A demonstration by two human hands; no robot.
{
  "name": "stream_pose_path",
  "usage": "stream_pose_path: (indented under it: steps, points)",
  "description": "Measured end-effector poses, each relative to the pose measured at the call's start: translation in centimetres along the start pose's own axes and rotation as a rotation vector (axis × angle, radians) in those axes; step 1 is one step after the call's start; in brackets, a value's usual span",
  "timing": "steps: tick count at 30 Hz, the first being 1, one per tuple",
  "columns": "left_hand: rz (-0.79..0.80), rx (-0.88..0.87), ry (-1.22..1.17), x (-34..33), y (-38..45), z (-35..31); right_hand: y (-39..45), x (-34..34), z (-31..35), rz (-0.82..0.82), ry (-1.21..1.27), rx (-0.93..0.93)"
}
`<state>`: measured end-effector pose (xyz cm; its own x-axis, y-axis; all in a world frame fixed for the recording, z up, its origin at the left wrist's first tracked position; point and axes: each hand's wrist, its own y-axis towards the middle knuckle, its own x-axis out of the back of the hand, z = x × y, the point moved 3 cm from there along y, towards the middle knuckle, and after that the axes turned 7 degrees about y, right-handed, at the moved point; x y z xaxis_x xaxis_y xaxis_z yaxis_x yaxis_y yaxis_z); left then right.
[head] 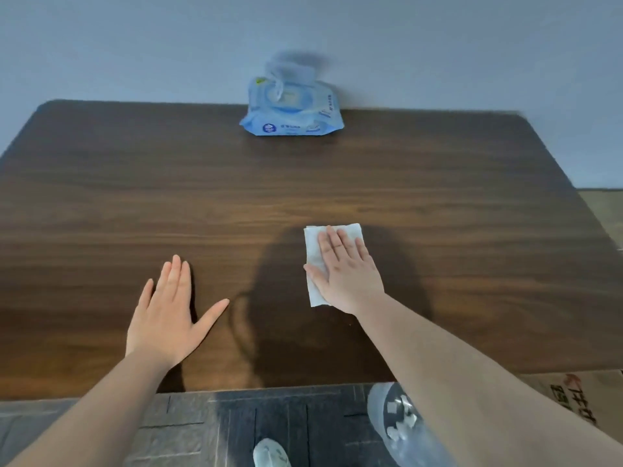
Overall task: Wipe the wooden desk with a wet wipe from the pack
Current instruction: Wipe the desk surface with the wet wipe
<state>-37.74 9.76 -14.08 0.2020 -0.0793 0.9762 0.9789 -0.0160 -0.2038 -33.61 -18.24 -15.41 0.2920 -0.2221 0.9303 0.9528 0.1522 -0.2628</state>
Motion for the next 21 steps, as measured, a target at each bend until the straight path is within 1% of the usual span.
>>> stream_pose_path:
  steps: [5,8,10,15,21]
  points:
    - [0.054,0.217,-0.022,-1.9,-2.8,10.7,3.3,-2.3,10.4,0.040,-0.019,0.168]
    - [0.058,0.328,-0.033,-2.7,-4.5,15.5,4.7,-3.7,16.3,0.061,-0.023,0.264]
    - [0.062,0.365,-0.043,-3.0,-5.1,17.6,5.6,-4.4,19.8,0.068,-0.026,0.316]
    - [0.045,0.394,-0.032,-3.3,-5.2,19.0,7.5,-6.1,27.4,0.075,-0.031,0.418]
    - [0.037,0.418,-0.074,-3.4,-5.2,19.1,9.3,-7.7,34.3,0.072,-0.026,0.496]
